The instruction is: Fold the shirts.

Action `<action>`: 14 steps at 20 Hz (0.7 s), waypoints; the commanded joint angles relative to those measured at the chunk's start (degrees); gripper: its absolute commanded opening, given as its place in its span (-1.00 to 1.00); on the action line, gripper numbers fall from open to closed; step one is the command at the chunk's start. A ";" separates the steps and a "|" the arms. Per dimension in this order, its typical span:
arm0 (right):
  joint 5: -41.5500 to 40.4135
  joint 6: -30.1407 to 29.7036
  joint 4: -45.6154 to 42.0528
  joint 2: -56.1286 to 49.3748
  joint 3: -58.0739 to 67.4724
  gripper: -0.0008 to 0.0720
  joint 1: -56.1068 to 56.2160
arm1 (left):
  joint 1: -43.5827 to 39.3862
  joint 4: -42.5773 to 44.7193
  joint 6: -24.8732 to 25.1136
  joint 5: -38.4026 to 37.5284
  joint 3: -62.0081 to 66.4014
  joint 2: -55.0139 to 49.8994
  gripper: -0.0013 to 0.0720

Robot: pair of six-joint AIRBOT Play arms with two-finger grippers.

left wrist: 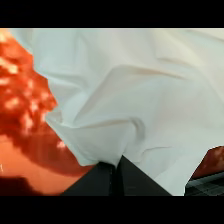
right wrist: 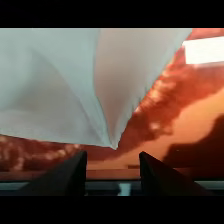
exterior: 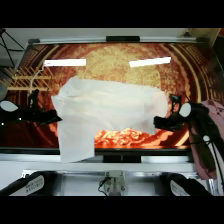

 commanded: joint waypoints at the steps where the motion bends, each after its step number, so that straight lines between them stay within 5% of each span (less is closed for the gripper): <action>1: -4.13 -1.40 8.79 1.42 -7.23 0.31 -3.65 | -0.02 0.00 0.15 0.02 -0.04 0.00 -0.89; 10: -13.99 -3.52 13.07 -3.37 -10.78 0.30 -4.26 | -0.02 -0.02 0.13 -0.04 -0.04 0.00 -0.89; 14: -15.74 -7.04 18.08 -5.53 -10.78 -0.28 -4.26 | -0.02 -0.02 0.13 -0.04 -0.04 0.00 -0.89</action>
